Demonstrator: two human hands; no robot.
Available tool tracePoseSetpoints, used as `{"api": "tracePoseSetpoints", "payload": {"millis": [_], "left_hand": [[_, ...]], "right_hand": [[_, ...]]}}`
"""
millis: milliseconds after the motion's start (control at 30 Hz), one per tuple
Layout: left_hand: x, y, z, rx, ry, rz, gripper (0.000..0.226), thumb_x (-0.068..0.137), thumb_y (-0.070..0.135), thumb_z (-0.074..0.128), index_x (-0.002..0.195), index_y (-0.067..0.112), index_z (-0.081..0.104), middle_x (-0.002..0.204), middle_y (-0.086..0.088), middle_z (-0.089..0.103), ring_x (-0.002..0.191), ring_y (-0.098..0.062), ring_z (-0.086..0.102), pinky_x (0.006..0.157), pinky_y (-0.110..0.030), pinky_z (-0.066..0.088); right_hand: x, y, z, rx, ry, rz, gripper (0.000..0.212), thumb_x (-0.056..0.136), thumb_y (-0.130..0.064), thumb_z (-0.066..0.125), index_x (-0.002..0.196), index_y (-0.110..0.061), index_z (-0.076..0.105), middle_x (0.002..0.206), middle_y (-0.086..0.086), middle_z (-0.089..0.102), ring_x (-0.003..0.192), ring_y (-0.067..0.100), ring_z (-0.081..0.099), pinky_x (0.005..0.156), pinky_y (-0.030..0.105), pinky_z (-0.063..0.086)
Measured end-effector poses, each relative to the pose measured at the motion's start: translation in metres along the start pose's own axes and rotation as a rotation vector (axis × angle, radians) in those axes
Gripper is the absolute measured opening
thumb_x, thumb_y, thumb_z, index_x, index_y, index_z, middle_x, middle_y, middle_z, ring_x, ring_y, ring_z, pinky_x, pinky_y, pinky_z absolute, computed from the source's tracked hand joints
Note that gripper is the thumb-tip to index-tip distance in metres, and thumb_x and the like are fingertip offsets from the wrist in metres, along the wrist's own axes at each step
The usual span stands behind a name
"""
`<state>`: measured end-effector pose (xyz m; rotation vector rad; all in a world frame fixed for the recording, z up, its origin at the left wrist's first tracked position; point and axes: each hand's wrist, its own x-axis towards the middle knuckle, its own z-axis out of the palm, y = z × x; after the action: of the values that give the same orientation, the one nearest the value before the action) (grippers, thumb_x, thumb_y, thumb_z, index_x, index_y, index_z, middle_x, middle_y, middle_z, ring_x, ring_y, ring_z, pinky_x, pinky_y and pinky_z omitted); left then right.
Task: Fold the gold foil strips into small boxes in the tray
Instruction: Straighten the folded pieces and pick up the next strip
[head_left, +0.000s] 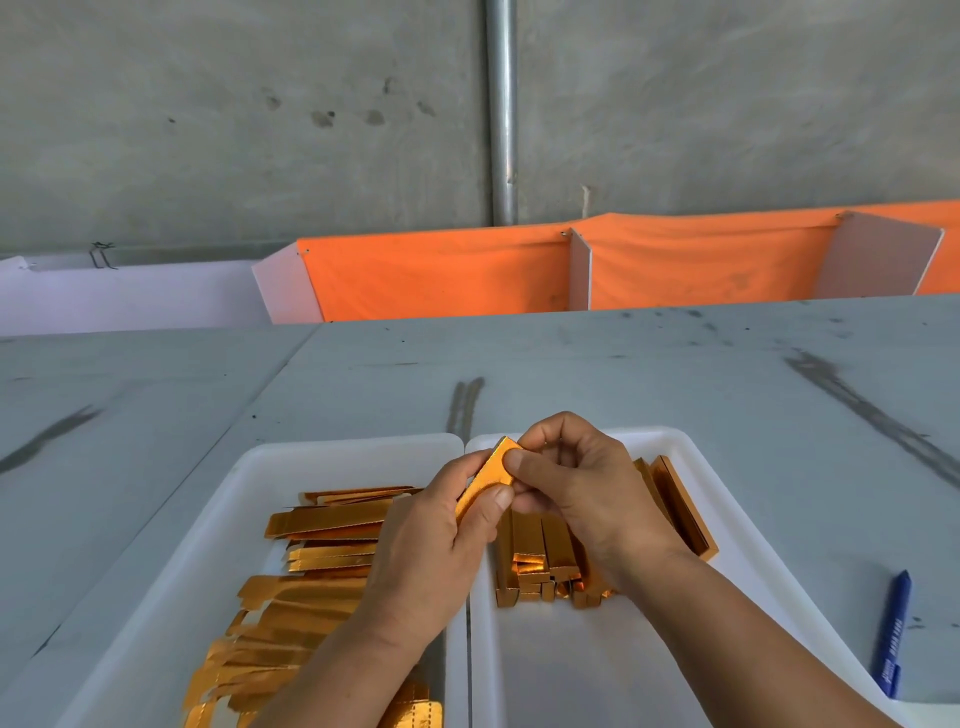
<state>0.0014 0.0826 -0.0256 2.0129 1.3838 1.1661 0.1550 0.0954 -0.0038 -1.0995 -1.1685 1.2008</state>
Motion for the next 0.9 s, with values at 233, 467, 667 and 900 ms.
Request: {"api": "tracePoseSetpoints", "payload": {"millis": [233, 467, 667, 900], "left_hand": [[-0.0007, -0.0001, 0.0004, -0.005, 0.015, 0.009, 0.055, 0.084, 0.056, 0.042, 0.133, 0.033, 0.052, 0.077, 0.014, 0.064, 0.072, -0.005, 0.064, 0.061, -0.021, 0.054], [-0.0015, 0.0013, 0.0013, -0.035, 0.036, -0.007, 0.056, 0.083, 0.054, 0.043, 0.133, 0.030, 0.052, 0.072, 0.014, 0.059, 0.064, -0.004, 0.060, 0.054, -0.013, 0.044], [-0.0014, -0.0008, 0.0022, -0.054, 0.037, -0.012, 0.059, 0.081, 0.056, 0.042, 0.133, 0.029, 0.052, 0.077, 0.011, 0.063, 0.067, -0.007, 0.062, 0.057, -0.017, 0.049], [-0.0008, -0.0013, 0.0031, -0.052, 0.037, -0.022, 0.059, 0.082, 0.057, 0.042, 0.133, 0.030, 0.051, 0.080, 0.010, 0.063, 0.069, -0.010, 0.062, 0.058, -0.016, 0.048]], "right_hand": [[0.0008, 0.0010, -0.0014, 0.044, -0.024, 0.006, 0.006, 0.089, -0.005, 0.070, 0.094, -0.006, 0.067, 0.073, 0.006, 0.071, 0.065, 0.015, 0.070, 0.061, 0.023, 0.059], [0.0014, 0.0050, 0.0009, -0.001, -0.110, 0.046, 0.016, 0.090, -0.011, 0.070, 0.102, -0.020, 0.066, 0.085, 0.012, 0.076, 0.077, 0.025, 0.074, 0.076, 0.030, 0.061], [0.0010, 0.0047, 0.0014, 0.011, -0.119, 0.048, 0.017, 0.091, -0.011, 0.069, 0.103, -0.021, 0.065, 0.085, 0.014, 0.075, 0.074, 0.022, 0.072, 0.071, 0.027, 0.060], [0.0018, 0.0076, 0.0026, -0.021, -0.058, 0.027, 0.012, 0.090, -0.013, 0.070, 0.100, -0.019, 0.067, 0.078, 0.011, 0.075, 0.069, 0.021, 0.073, 0.070, 0.029, 0.061]]}}
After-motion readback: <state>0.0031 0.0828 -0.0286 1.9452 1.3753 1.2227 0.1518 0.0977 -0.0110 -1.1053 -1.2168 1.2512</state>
